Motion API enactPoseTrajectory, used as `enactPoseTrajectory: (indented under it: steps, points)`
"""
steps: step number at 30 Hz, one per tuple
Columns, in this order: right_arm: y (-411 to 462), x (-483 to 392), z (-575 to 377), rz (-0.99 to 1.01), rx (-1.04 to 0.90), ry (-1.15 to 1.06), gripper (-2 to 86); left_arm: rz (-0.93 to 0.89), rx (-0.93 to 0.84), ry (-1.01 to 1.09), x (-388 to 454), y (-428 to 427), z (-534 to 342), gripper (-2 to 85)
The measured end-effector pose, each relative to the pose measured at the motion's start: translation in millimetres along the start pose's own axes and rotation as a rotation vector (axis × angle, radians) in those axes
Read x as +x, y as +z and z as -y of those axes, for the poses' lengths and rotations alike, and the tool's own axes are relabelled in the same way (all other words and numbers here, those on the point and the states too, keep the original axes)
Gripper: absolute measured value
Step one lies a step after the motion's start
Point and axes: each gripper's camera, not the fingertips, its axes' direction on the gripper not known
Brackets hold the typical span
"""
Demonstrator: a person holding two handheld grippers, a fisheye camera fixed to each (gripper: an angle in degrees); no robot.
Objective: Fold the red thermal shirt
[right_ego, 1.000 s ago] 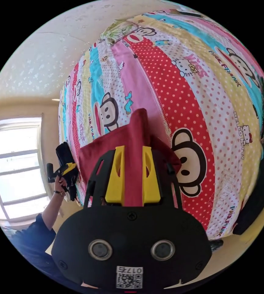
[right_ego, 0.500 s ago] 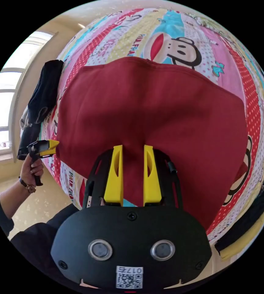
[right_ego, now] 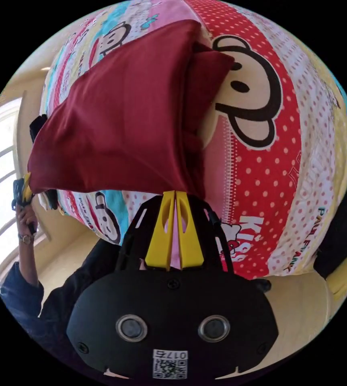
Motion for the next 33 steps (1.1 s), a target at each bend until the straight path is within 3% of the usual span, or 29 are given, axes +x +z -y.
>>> enactPoseTrajectory:
  steps: [2,9,14,16,18,22,26,28,30,33]
  points:
    - [-4,34,-10,0.201,0.055,0.116,0.7,0.058,-0.028,0.085,36,24,4,5.0]
    - [21,90,-61,0.383,0.11,0.235,0.5,0.308,-0.236,0.401,138,189,5,4.8]
    - [40,135,-105,0.564,0.171,0.319,0.8,0.328,-0.414,0.433,116,285,-13,5.5]
    - [46,148,-115,0.643,0.202,0.344,1.0,0.054,-0.544,0.431,100,307,-24,0.9]
    - [50,158,-121,0.725,0.239,0.351,1.5,0.0,-0.573,0.414,88,308,-31,0.5]
    - [34,173,-121,0.891,0.41,0.276,5.0,0.235,-0.498,0.343,43,274,-24,8.8]
    - [8,181,-99,0.914,0.516,0.262,12.8,0.342,-0.312,0.187,-6,224,2,12.4]
    - [-3,178,-85,0.876,0.544,0.201,12.8,0.345,-0.256,0.115,-37,210,20,12.6]
    - [-7,171,-64,0.78,0.498,0.121,10.4,0.336,-0.253,0.07,-59,210,33,13.3]
    - [8,156,-24,0.462,0.234,-0.006,4.9,0.371,-0.224,0.059,-79,213,49,15.0]
